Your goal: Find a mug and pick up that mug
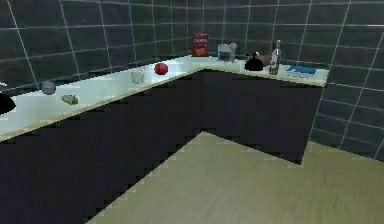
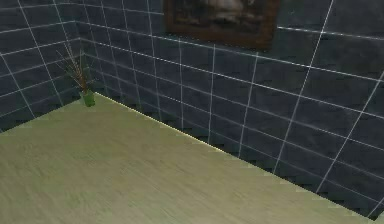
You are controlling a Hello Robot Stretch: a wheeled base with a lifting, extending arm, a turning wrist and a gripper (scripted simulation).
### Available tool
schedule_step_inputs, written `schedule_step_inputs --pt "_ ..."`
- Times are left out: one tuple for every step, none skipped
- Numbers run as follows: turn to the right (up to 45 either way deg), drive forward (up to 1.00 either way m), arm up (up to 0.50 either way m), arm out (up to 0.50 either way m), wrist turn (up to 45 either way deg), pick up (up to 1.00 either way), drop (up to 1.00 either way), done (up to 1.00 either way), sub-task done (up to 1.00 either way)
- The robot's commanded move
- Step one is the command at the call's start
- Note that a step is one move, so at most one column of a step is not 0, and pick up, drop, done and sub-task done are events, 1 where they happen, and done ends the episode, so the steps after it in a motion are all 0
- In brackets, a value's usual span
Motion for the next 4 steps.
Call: schedule_step_inputs --pt "0.0 0.95 0.00 0.00 0.0 0.00 0.00 0.00 0.00" --pt "-45.0 0.00 0.00 0.00 0.0 0.00 0.00 0.00 0.00" --pt "-45.0 0.00 0.00 0.00 0.0 0.00 0.00 0.00 0.00" --pt "-27.0 0.00 0.00 0.00 0.0 0.00 0.00 0.00 0.00"
